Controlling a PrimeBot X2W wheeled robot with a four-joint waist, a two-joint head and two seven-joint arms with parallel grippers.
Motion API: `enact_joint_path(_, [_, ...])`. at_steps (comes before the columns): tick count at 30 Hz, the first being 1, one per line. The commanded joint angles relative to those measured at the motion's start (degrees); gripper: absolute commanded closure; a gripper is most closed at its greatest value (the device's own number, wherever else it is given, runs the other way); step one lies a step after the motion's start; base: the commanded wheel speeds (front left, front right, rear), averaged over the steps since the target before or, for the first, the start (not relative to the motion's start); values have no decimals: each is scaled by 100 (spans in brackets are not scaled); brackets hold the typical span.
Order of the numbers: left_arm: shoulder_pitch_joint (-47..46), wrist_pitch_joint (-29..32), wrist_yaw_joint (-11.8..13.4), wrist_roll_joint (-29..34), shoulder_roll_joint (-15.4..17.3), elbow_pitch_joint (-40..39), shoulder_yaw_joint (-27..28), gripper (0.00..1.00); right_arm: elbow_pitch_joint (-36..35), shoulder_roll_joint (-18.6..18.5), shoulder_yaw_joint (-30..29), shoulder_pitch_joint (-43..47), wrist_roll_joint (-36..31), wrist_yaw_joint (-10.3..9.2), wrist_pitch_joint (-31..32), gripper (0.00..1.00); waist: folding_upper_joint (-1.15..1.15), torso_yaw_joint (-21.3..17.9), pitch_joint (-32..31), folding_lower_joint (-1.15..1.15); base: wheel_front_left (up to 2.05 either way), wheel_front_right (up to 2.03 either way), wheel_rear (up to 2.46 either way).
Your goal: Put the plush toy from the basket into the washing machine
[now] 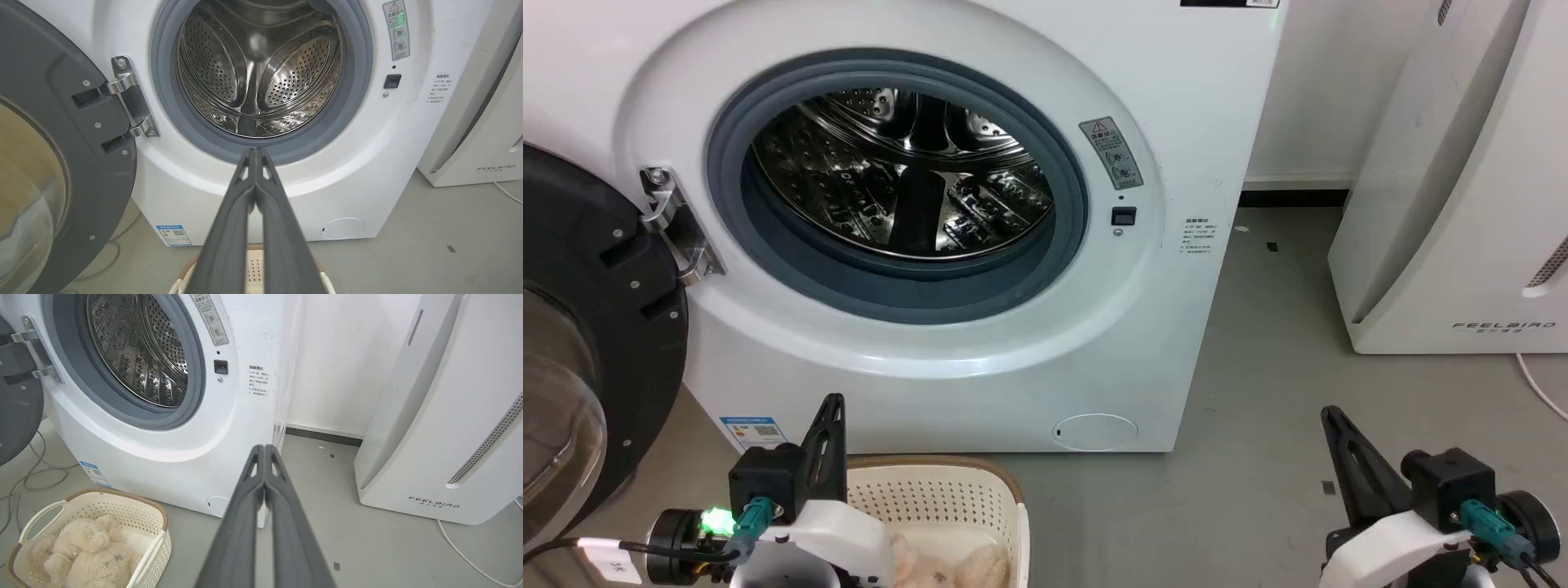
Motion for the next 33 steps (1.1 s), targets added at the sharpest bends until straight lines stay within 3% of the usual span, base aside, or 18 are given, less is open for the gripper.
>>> enact_joint_path(1, [59,2,-31,16,0,-26,-4,100,-26,-3,-3,-80,-44,-4,4,100,0,0,0,0,0,0,0])
enact_joint_path(33, [59,2,-31,16,0,-26,-4,100,-26,-3,-3,-80,-44,-4,4,100,0,0,0,0,0,0,0])
